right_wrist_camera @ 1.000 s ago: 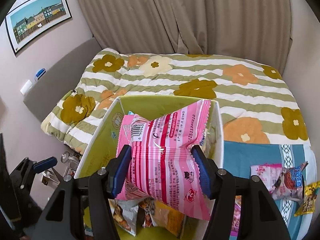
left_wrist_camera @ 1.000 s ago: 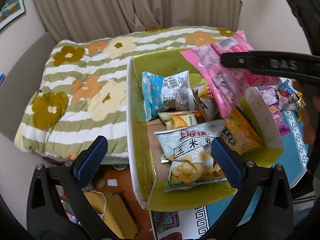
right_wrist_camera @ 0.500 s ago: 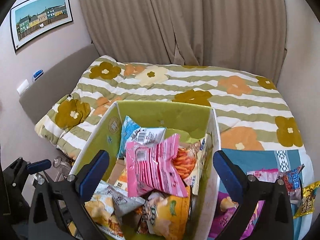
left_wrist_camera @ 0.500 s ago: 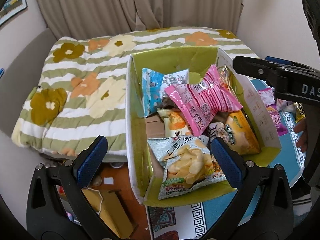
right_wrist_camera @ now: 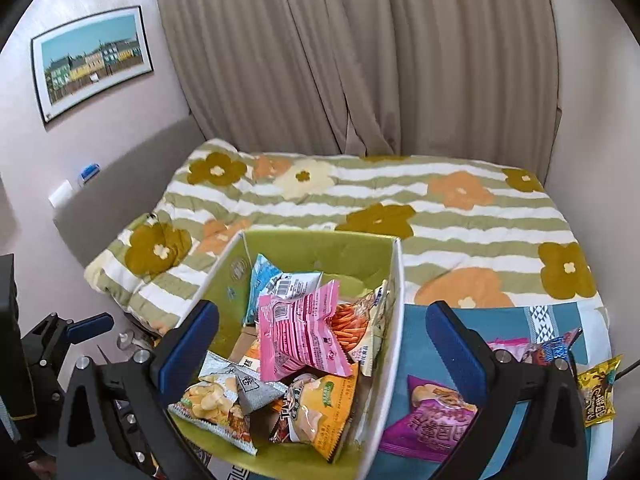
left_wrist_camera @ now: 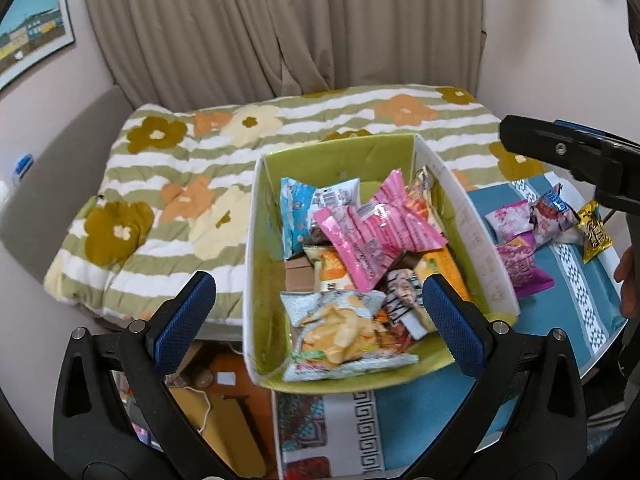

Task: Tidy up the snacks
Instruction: 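Withdraw both tools from the box toward the remaining snacks, then grasp the dark green bar packet with the left tool while the right tool grasps the purple bag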

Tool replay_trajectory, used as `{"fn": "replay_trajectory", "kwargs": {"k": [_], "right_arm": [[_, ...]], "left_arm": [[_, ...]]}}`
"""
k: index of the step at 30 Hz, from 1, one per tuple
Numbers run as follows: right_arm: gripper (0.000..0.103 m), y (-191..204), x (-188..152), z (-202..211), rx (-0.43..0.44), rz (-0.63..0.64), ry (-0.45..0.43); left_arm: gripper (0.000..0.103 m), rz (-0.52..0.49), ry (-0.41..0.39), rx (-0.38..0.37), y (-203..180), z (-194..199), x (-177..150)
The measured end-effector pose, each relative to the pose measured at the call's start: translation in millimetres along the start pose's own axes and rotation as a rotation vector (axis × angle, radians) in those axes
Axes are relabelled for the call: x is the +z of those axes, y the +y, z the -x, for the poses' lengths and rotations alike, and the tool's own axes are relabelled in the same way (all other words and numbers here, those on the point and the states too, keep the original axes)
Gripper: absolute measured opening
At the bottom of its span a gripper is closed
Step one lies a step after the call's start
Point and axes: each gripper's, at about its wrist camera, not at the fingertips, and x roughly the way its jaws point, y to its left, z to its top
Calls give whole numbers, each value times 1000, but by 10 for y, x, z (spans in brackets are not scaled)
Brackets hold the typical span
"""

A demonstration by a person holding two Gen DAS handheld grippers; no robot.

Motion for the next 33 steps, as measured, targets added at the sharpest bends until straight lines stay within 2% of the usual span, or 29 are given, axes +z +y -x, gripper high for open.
{"fn": "replay_trajectory", "kwargs": {"k": [11, 21, 26, 33], "right_arm": [[103, -662, -227, 729, -17, 18, -37], [103, -1386, -622, 1143, -36, 12, -23], [103, -1668, -811, 1142, -1, 12, 7], [103, -2023, -1094, 829, 72, -32, 106]], "left_arm": [[102, 74, -22, 29, -649, 371, -201], [102, 101, 31, 28, -1413, 457, -522], [102, 130, 86, 15, -1757, 337, -799], [102, 150, 199, -21, -2126, -14, -1160]]}}
